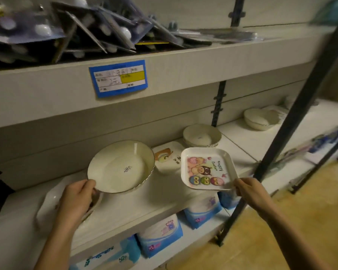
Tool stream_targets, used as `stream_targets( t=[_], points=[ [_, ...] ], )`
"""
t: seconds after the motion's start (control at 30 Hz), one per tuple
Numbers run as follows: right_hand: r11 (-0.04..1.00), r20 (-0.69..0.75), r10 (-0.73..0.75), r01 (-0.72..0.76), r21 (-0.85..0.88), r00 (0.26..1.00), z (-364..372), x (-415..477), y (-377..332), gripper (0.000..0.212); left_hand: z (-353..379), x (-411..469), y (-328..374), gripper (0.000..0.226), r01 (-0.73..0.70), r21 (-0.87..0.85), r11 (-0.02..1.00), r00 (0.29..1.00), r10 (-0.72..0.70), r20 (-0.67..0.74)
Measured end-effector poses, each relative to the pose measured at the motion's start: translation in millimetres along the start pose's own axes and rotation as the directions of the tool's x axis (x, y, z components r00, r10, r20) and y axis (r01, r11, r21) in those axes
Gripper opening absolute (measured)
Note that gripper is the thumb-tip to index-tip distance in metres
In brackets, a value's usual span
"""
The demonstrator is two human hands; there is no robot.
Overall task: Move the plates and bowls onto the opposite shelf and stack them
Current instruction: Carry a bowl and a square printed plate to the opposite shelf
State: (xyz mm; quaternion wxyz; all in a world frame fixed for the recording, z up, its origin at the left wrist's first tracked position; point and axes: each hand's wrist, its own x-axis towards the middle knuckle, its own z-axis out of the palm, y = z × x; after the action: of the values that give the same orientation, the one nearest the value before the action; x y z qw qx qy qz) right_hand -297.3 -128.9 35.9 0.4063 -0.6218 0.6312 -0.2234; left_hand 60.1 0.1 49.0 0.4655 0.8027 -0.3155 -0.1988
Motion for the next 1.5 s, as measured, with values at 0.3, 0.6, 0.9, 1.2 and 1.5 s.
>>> stream_targets(
  t=[0.3,0.6,0.9,1.2,1.5],
  points=[
    [0.987,-0.213,0.138,-0.117,0.106,0.967,-95.6,-34.4,72.2,0.043,120.2,-23.0,74.6,0.027,-0.196,-0.034,0.980,0.922,0.196,0.333],
    [0.966,-0.338,0.250,-0.208,0.156,0.907,-209.7,-45.8,152.4,0.038,241.7,-87.7,144.0,0.034,-0.300,-0.023,0.954,0.826,0.272,0.493],
    [0.969,-0.344,0.241,-0.205,0.137,0.908,-329.5,-16.1,236.1,0.034,355.6,-174.4,192.4,0.033,-0.237,-0.060,0.970,0.824,0.233,0.516],
    [0.974,-0.312,0.217,-0.184,0.130,0.925,-407.0,39.2,280.4,0.035,440.1,-217.4,238.4,0.033,-0.178,-0.071,0.981,0.868,0.191,0.459],
    [0.985,-0.235,0.157,-0.136,0.102,0.959,-462.3,144.1,292.3,0.039,532.1,-176.3,272.5,0.034,-0.194,0.018,0.981,0.917,0.175,0.358]
  ],
)
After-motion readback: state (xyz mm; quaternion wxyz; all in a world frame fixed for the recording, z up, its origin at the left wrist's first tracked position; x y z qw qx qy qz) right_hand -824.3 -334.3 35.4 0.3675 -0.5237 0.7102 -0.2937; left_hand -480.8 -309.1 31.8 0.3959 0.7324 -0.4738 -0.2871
